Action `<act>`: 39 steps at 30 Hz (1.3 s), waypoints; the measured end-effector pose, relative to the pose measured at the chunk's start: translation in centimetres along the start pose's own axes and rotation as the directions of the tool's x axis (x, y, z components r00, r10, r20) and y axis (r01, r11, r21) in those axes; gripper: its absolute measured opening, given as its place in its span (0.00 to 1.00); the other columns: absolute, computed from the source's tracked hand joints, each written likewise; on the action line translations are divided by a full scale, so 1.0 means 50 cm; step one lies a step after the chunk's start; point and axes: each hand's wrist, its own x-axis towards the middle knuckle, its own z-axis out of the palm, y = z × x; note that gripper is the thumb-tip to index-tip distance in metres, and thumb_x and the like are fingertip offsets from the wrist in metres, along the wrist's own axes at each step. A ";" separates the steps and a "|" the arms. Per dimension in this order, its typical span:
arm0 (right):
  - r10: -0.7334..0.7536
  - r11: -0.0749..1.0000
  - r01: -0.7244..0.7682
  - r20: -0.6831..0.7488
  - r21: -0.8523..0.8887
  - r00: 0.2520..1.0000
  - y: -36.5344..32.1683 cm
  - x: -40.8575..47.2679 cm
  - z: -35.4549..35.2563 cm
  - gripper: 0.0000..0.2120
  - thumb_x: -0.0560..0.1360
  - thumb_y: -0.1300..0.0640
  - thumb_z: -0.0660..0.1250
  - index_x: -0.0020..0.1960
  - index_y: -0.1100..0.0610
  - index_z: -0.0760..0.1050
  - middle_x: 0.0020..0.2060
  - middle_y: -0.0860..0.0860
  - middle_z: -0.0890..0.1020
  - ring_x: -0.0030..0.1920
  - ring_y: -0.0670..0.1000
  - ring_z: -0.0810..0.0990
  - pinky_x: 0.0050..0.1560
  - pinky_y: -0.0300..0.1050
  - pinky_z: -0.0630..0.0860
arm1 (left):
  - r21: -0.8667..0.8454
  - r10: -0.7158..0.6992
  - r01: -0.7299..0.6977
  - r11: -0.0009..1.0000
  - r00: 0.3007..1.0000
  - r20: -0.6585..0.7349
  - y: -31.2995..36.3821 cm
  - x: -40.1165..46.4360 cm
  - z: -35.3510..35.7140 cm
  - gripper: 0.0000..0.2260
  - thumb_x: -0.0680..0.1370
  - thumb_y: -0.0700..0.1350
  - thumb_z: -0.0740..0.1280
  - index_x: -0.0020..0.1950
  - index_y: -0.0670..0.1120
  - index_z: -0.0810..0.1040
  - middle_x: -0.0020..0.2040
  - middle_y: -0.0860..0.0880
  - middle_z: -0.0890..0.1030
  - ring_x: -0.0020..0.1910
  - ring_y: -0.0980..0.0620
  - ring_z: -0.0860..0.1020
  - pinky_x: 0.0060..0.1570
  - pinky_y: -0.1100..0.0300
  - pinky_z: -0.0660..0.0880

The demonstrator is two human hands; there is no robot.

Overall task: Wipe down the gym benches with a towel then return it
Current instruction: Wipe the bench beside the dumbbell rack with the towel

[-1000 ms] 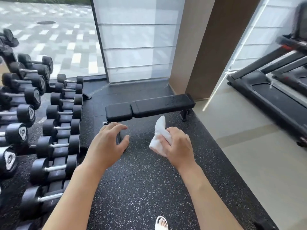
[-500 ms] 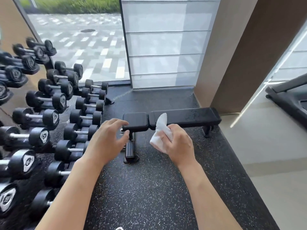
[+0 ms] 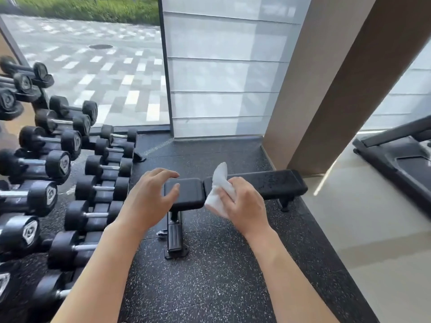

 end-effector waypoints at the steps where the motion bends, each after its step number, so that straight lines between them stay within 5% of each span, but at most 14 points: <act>1: -0.001 1.000 0.001 0.002 -0.001 1.000 -0.012 0.021 0.017 0.18 0.82 0.41 0.64 0.48 0.56 0.76 0.41 0.48 0.80 0.40 0.51 0.78 0.43 0.54 0.78 | -0.006 0.004 -0.004 1.000 1.000 0.001 -0.020 0.020 -0.006 0.12 0.81 0.51 0.68 0.64 0.53 0.80 0.62 0.57 0.79 0.63 0.55 0.75 0.61 0.56 0.72; 19: 0.001 1.000 0.000 0.086 -0.011 0.996 -0.004 0.301 0.231 0.16 0.82 0.40 0.64 0.47 0.52 0.74 0.40 0.45 0.79 0.39 0.48 0.77 0.41 0.48 0.76 | -0.063 -0.060 0.058 0.996 0.998 -0.021 -0.235 0.270 0.008 0.13 0.80 0.51 0.67 0.64 0.53 0.79 0.62 0.58 0.78 0.63 0.56 0.74 0.64 0.55 0.73; 39: -0.213 0.970 0.182 0.200 0.161 0.957 0.208 0.830 0.405 0.13 0.81 0.42 0.66 0.44 0.50 0.71 0.37 0.44 0.76 0.36 0.48 0.75 0.37 0.46 0.72 | 0.214 -0.226 0.266 0.940 0.955 -0.191 -0.275 0.694 0.094 0.17 0.78 0.47 0.71 0.67 0.47 0.80 0.69 0.46 0.77 0.71 0.45 0.71 0.71 0.40 0.68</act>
